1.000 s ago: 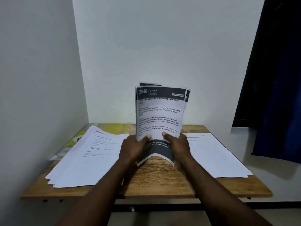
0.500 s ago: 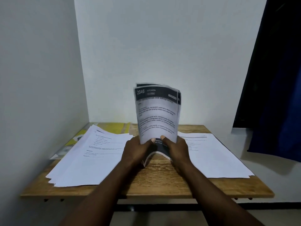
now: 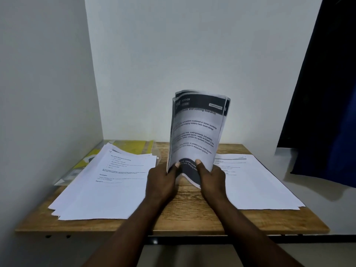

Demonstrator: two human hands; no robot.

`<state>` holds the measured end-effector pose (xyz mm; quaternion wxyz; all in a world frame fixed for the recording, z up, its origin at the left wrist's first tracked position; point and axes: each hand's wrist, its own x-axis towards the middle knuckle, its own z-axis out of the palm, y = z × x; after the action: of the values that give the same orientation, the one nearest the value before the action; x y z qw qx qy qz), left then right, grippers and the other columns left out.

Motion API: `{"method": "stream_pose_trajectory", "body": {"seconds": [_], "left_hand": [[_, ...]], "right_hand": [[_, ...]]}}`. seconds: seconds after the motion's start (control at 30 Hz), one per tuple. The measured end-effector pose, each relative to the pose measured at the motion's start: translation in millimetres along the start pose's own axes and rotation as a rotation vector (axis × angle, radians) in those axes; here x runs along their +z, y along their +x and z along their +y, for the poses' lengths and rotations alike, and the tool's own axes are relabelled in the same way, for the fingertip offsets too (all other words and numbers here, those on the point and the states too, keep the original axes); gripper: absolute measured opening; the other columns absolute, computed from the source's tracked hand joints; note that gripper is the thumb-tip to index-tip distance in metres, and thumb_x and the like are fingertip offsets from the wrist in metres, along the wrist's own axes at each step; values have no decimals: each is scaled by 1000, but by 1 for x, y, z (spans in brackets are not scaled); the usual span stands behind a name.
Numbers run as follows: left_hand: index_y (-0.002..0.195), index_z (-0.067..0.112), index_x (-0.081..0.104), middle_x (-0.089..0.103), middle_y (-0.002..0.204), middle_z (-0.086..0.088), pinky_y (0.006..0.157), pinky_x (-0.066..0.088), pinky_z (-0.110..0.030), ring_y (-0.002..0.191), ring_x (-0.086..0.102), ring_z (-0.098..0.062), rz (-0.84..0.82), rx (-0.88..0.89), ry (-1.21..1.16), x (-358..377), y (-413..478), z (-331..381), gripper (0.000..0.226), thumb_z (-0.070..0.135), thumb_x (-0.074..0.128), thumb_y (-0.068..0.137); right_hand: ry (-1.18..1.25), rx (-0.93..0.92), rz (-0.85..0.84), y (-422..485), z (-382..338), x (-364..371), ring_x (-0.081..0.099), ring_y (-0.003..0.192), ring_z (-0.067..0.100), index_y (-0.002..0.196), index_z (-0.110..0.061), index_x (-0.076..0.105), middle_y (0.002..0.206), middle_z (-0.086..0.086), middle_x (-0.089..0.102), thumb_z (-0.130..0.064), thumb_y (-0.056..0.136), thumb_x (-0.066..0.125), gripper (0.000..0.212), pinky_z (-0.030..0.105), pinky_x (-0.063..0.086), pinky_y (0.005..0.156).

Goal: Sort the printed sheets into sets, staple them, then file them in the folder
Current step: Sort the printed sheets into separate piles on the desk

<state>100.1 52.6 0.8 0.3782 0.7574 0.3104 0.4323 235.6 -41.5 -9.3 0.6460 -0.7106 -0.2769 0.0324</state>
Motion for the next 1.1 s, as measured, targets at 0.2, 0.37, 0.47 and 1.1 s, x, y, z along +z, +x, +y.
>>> {"method": "stream_pose_trajectory", "body": {"seconds": [0.2, 0.37, 0.47, 1.1], "left_hand": [[109, 17, 78, 78, 97, -4, 73, 55, -32, 85, 70, -20, -28, -20, 110, 5, 3, -7, 37, 49, 60, 102], [112, 15, 78, 79, 102, -8, 73, 44, -29, 86, 66, -22, 2, 31, 175, 5, 4, -6, 33, 41, 60, 105], [114, 14, 77, 78, 105, -9, 73, 45, -28, 86, 67, -22, -13, 19, 205, 6, 5, -6, 36, 43, 59, 105], [111, 14, 79, 79, 105, -10, 74, 44, -28, 81, 64, -21, -56, -49, 331, 10, 9, -15, 38, 46, 60, 103]], "right_hand": [[-140, -47, -8, 0, 3, 4, 74, 95, 20, 129, -14, 73, 107, 2, 78, -46, 101, 65, 43, 25, 52, 72], [-235, -121, 6, 1, 5, 5, 73, 96, 21, 131, -12, 70, 109, 4, 78, -48, 104, 60, 46, 24, 51, 69], [-294, -147, 12, 1, 4, 5, 73, 94, 24, 126, -10, 71, 108, 7, 78, -47, 105, 58, 45, 24, 48, 66], [-373, -143, -23, -2, -1, 4, 72, 95, 24, 133, -10, 67, 115, 10, 76, -42, 108, 54, 43, 17, 42, 59]]}}
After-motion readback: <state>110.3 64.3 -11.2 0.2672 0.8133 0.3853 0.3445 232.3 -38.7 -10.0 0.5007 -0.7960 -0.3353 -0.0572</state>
